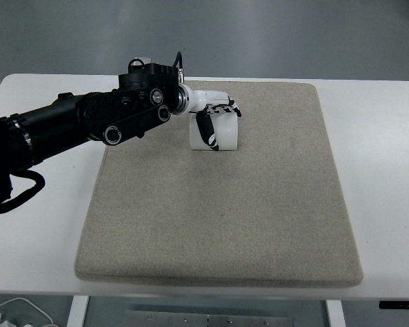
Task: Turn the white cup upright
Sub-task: 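Close the left hand fingers around the cup body, then lift the cup with the left hand and rotate it opening-up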
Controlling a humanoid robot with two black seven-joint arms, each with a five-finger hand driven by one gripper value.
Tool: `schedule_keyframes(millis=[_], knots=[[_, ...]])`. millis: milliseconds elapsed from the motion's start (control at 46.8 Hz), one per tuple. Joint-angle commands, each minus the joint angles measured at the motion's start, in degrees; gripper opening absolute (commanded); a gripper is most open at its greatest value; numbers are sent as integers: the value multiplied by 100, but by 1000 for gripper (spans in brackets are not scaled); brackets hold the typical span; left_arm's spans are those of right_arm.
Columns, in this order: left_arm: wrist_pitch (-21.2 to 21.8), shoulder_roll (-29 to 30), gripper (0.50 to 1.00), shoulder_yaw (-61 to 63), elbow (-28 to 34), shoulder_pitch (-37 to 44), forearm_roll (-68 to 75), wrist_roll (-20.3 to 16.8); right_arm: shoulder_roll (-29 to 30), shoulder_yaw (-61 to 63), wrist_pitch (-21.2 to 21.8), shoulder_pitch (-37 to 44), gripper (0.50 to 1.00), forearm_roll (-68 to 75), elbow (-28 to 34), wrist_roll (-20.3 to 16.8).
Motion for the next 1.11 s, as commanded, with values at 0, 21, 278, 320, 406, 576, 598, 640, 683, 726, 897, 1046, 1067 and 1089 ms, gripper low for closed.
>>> schedule_keyframes(millis=[0,21,278,320,406,576,598,640,683,726,897,1046,1067,1089], knots=[[7,0,500,-62,23,-16,-71,-22,0,0,0,4,930,0,0,0],[7,0,500,-71,23,-25,-80,-40,0,0,0,-5,928,0,0,0],[-28,53,500,-730,321,-69,-615,-216,0,0,0,-5,930,0,0,0],[-37,62,500,-791,374,-69,-843,-242,0,0,0,4,928,0,0,0],[-72,97,500,-897,453,-60,-1362,-339,0,0,0,-5,930,0,0,0],[-204,334,500,-958,489,28,-2373,-576,0,0,0,-5,930,0,0,0],[-222,369,500,-967,489,28,-2478,-620,0,0,0,-5,930,0,0,0],[-239,413,500,-976,489,37,-2707,-708,0,0,0,4,930,0,0,0],[-239,448,500,-1011,532,107,-2918,-804,0,0,0,-5,930,0,0,0],[-248,457,500,-1064,611,247,-3076,-910,0,0,0,-5,928,0,0,0],[-239,431,500,-1591,849,634,-3138,-1446,0,0,0,-5,930,0,0,0],[-204,405,500,-1899,1033,828,-3138,-1815,0,0,0,-5,928,0,0,0],[-204,405,500,-1899,1034,828,-3130,-1885,0,0,0,-5,930,0,0,0],[-213,405,500,-1899,1034,837,-3138,-1955,0,0,0,-5,930,0,0,0]])
